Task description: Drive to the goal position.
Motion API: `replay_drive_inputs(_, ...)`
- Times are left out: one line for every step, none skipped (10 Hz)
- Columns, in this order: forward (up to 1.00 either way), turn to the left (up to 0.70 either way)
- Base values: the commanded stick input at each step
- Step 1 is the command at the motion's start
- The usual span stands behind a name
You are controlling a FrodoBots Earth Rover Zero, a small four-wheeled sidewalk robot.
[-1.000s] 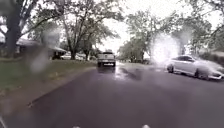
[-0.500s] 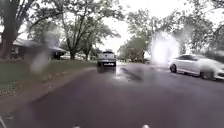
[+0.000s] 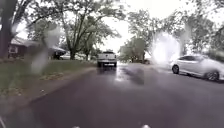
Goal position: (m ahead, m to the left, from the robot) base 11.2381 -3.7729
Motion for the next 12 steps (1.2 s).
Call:
replay_drive_inputs(0.7, 0.0)
replay_drive_inputs(0.7, 0.0)
replay_drive_inputs(0.7, 0.0)
replay_drive_inputs(0.7, 0.0)
replay_drive_inputs(0.7, 0.0)
replay_drive_inputs(0.7, 0.0)
replay_drive_inputs(0.7, 0.0)
replay_drive_inputs(0.7, 0.0)
replay_drive_inputs(0.7, 0.0)
replay_drive_inputs(0.7, 0.0)
replay_drive_inputs(0.7, 0.0)
replay_drive_inputs(0.7, 0.0)
